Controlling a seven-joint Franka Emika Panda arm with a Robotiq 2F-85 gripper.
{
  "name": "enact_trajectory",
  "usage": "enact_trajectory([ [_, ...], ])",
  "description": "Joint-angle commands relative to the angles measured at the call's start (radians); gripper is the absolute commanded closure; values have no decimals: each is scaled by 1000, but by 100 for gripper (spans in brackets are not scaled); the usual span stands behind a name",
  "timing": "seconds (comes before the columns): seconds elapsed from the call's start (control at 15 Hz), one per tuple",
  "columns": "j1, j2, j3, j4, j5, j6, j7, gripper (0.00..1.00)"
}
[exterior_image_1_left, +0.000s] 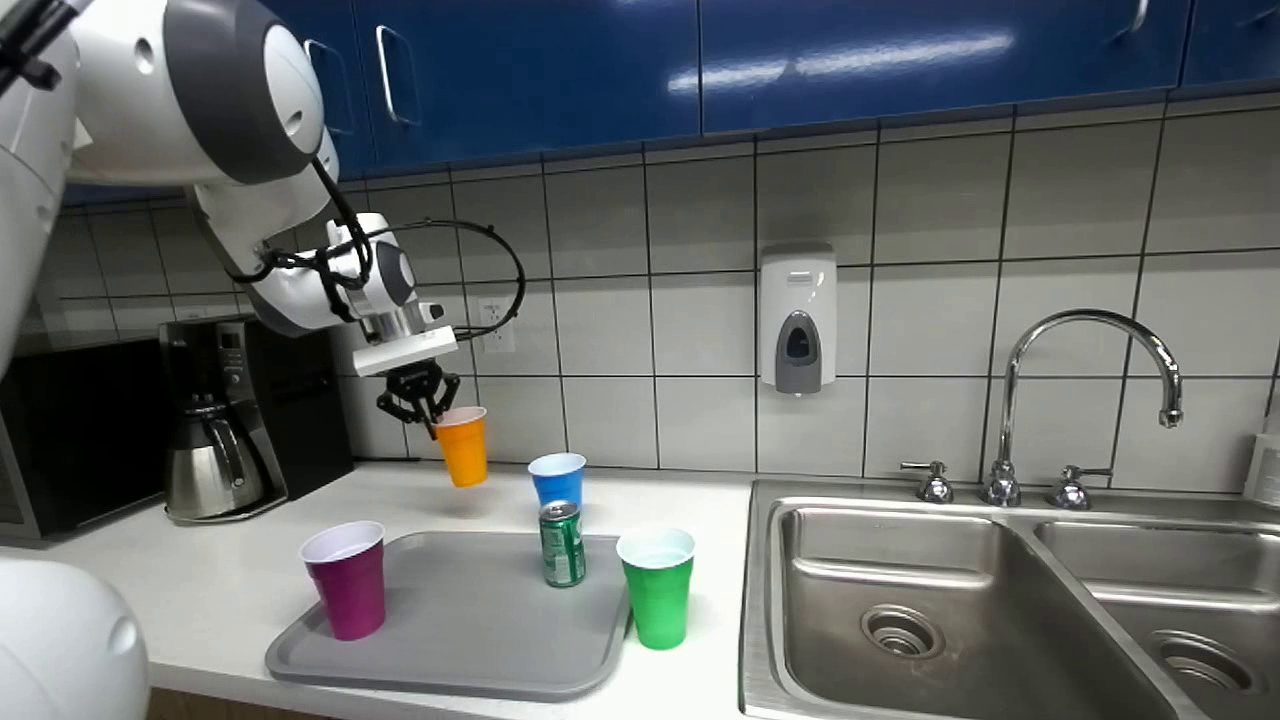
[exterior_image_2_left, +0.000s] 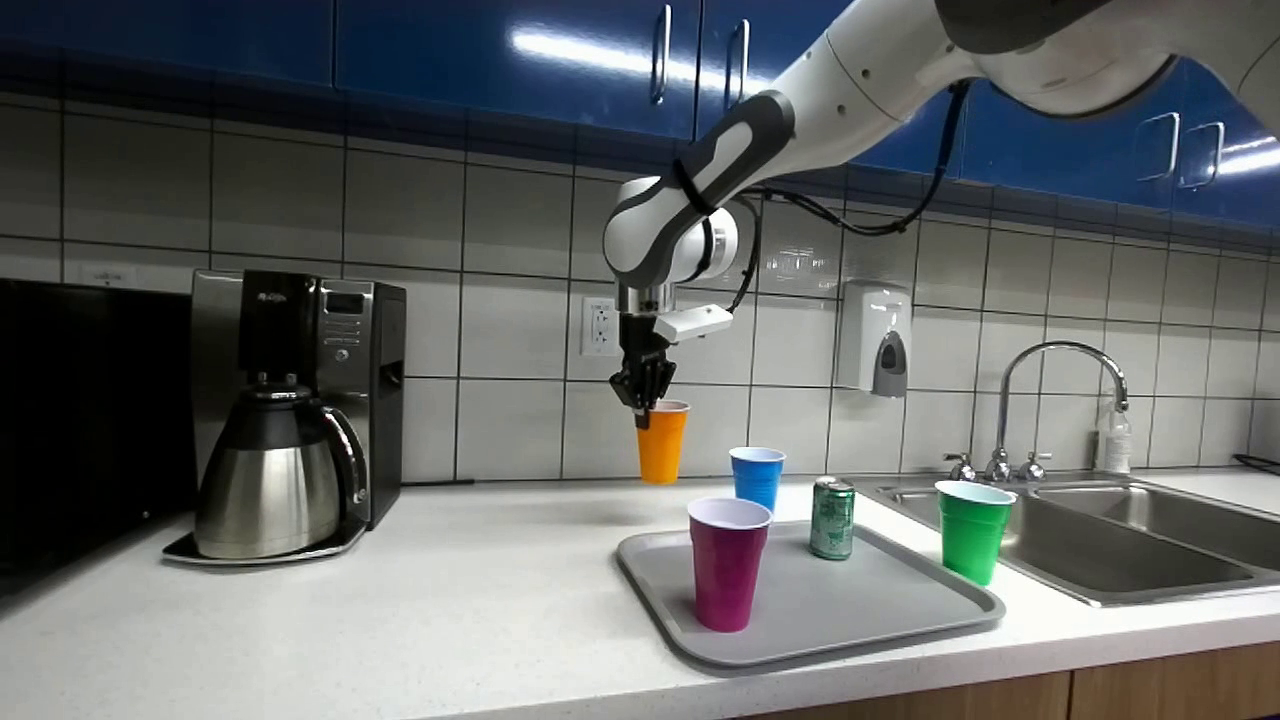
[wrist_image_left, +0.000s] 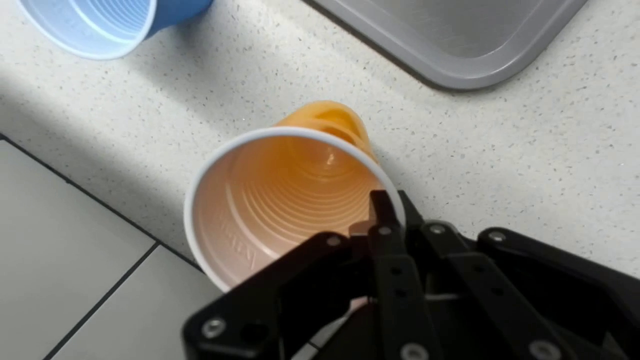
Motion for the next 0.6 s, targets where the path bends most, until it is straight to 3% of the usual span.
enact_trajectory([
  [0.0,-12,-105,9,-148,-23,19,26,99],
  [0.53,-27,-223,20,-341,-14,28,36,99],
])
